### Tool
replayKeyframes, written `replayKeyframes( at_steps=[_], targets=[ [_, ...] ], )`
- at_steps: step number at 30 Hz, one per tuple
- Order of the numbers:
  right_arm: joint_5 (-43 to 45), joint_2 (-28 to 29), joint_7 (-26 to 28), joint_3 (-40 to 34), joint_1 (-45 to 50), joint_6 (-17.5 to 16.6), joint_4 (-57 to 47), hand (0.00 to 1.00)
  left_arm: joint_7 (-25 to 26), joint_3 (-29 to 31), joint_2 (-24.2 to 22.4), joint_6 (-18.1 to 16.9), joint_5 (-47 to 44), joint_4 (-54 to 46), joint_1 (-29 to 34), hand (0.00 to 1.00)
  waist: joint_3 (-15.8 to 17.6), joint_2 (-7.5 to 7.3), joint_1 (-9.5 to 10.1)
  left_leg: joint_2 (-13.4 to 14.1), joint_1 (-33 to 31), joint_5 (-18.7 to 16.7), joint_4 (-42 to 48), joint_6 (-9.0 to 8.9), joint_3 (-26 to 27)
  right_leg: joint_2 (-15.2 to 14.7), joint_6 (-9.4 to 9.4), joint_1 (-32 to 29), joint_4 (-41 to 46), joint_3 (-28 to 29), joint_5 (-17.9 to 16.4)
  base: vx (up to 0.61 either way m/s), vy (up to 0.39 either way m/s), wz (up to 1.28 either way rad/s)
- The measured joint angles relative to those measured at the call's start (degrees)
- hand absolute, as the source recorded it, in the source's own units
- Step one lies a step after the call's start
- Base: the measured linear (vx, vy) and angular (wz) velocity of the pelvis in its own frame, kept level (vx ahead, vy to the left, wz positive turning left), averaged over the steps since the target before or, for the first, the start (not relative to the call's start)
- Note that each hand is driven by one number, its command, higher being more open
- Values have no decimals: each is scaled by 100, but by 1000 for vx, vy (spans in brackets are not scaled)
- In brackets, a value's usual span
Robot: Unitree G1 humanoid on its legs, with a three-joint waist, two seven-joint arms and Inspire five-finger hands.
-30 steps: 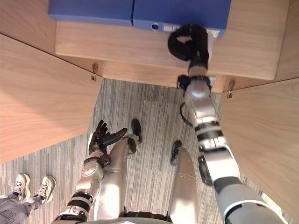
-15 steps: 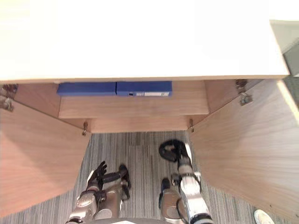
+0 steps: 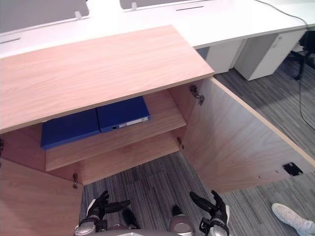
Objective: Walk over to the cabinet, pick up the folder, carry it to the office cabinet, place the folder inside the office cabinet, then close the office cabinet door
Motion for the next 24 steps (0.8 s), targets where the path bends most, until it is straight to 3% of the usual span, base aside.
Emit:
replayKeyframes(
  at_steps=[3,5,7,8,9,10,12,17,24],
  targets=[
    [187,98,-118,-343,66,1,-720,100,-12,114,-40,10,-12,-30,125,100,-24,13,-55,17,112,-113,3,-30,541,79,-101,-196,10,529,128,7,12,-90],
    [192,98,-220,-341,23,-55,-1274,100,-17,222,-60,6,3,-121,202,100,-44,-8,-52,41,169,-160,4,-104,1060,191,57,-428,9,984,384,17,8,-130],
    [191,68,-274,-342,-78,-134,-1523,100,-39,229,-51,0,99,-188,211,100,-52,-5,-64,142,174,-177,3,-109,1308,247,39,-582,-30,652,598,11,-30,-94],
    [191,46,-295,-346,-127,-138,-1540,100,-51,228,-48,-7,112,-216,212,100,-54,-8,-57,181,169,-180,2,-103,1308,238,-22,-598,-74,332,657,-1,-87,-67],
    [192,-37,-338,-351,-228,-138,-1544,100,-76,213,-52,-10,112,-261,200,100,-57,-10,-59,237,170,-198,3,-90,1304,155,-317,-611,-118,-452,613,3,-86,-27],
    [189,-155,-355,-367,-264,-138,-1560,100,-114,151,-55,-16,115,-258,153,100,-55,-7,-59,228,172,-179,33,-129,1246,28,-384,-602,-115,-926,590,21,-83,-5],
    [147,-588,-301,-332,-504,-138,-1567,100,-237,112,-56,-26,178,-243,122,100,-51,44,-26,210,204,-147,34,-158,998,89,-195,-514,-160,-940,681,43,-64,0],
    [-126,-1711,-154,31,-1264,-139,-1545,100,-283,104,6,-37,229,-220,136,100,-49,251,59,194,210,-156,36,-172,836,90,-75,-426,-368,-929,762,32,-39,-5],
    [-116,-2741,-3,549,-1843,-153,-1064,100,-323,-238,106,-75,228,-164,217,100,85,499,91,141,107,-184,35,-186,281,28,17,-424,-577,-973,860,1,-20,2]
  ],
)
